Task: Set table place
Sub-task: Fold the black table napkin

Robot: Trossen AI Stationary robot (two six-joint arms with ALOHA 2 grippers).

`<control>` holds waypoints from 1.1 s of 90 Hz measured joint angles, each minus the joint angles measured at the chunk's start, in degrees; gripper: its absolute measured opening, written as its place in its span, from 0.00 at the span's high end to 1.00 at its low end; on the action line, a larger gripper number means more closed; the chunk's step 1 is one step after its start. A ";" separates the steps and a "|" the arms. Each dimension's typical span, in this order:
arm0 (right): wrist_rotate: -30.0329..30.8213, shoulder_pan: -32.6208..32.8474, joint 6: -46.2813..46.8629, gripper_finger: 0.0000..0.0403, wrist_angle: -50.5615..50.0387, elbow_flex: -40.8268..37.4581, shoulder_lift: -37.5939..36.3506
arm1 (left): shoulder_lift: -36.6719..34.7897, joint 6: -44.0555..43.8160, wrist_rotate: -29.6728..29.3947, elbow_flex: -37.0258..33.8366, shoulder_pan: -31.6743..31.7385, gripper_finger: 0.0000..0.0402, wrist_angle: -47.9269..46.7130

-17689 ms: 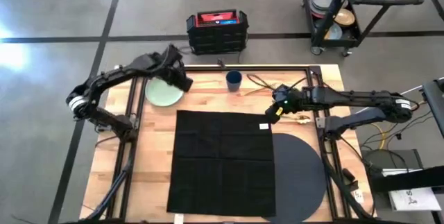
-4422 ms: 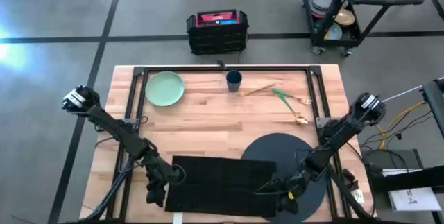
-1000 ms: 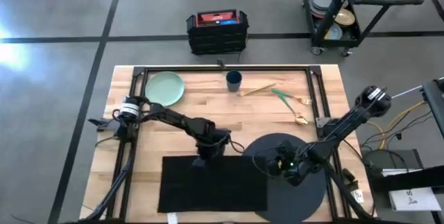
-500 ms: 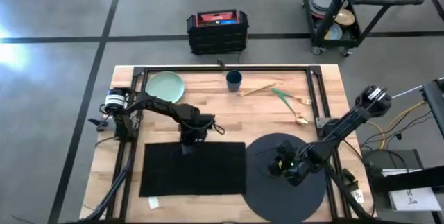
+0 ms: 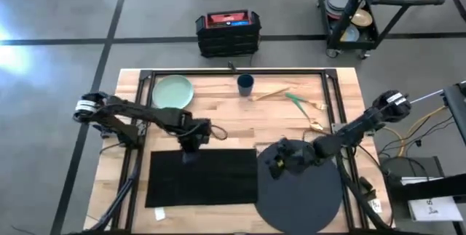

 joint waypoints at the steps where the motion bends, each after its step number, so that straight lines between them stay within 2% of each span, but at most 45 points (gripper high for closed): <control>1: -0.60 -0.60 -0.69 1.00 0.22 0.00 0.00 | -0.29 -0.82 0.00 -0.52 -0.41 1.00 0.38; 14: -9.17 -7.12 -7.36 1.00 1.84 -0.06 2.10 | -2.49 -11.55 0.12 -6.92 -6.41 1.00 6.45; 22: -13.61 -9.67 -9.84 1.00 5.35 -0.10 4.20 | -3.27 -17.13 -1.92 -9.55 -9.39 1.00 10.18; 36: -20.49 -12.68 -12.09 1.00 10.92 0.58 9.18 | -3.38 -23.84 -3.25 -11.25 -13.24 1.00 10.92; 57: -26.71 -14.24 -16.00 1.00 11.29 5.90 17.79 | -3.20 -31.27 -1.27 -12.66 -17.25 1.00 12.83; 65: -26.88 -14.31 -16.92 1.00 8.73 7.69 20.64 | -3.22 -33.68 -0.05 -13.49 -18.44 1.00 14.83; 74: -25.82 -14.33 -18.28 1.00 4.77 9.89 22.85 | -2.95 -36.00 0.22 -14.56 -19.90 1.00 21.28; 84: -24.11 -14.47 -19.43 1.00 3.30 10.83 23.71 | -1.14 -39.37 0.40 -16.83 -21.42 1.00 32.49; 99: -20.06 -16.24 -20.38 1.00 2.33 11.99 23.69 | 5.45 -43.47 -0.10 -18.75 -22.60 1.00 44.70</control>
